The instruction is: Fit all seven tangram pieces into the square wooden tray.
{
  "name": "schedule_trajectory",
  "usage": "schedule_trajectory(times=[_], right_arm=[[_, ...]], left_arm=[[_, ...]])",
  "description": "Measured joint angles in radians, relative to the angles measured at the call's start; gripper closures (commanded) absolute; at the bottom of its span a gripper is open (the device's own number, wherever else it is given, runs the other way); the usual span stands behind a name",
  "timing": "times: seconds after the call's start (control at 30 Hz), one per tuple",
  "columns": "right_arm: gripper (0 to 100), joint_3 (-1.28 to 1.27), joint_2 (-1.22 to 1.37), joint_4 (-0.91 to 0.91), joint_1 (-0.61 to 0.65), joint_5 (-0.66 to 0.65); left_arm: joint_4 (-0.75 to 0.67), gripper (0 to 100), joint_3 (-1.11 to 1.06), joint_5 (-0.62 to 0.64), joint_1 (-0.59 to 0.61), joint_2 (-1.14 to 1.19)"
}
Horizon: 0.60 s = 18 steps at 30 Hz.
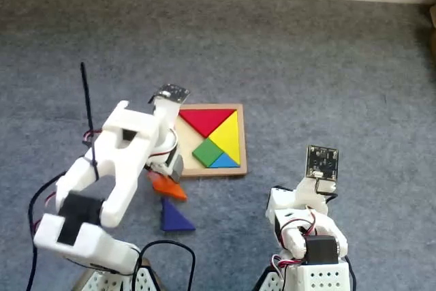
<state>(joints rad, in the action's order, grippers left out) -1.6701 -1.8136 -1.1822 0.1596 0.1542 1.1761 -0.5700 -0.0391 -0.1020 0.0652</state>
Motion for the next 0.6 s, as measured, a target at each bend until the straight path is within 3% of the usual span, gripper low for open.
schedule_trajectory(times=[0.27,0.6], right_arm=[[99.0,0.000,0.000,0.000,0.000,0.000],[99.0,0.000,0.000,0.003,0.000,0.000]], left_arm=[[0.094,91,0.144,-0.002,-0.003,0.161],[0.141,96,0.141,-0.003,-0.074,0.035]])
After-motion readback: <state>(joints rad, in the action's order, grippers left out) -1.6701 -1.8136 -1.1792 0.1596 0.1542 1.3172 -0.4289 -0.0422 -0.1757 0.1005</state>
